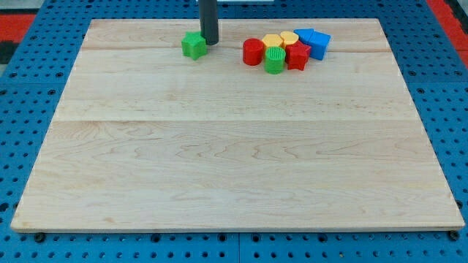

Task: Push the green circle into the yellow blocks

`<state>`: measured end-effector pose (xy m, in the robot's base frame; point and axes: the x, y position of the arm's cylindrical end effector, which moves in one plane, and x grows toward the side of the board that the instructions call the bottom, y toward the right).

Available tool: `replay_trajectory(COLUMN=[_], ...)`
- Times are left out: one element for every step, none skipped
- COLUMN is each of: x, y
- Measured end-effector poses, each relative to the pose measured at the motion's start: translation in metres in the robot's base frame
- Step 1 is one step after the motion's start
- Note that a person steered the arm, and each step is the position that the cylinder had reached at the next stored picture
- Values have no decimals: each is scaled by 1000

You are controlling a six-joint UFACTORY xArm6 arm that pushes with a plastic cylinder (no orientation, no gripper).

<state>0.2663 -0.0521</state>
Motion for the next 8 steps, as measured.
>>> replay_trajectory(x=[14, 15, 63, 107, 111, 93, 91, 72], y=[-3, -5, 12, 37, 85, 113, 114, 132])
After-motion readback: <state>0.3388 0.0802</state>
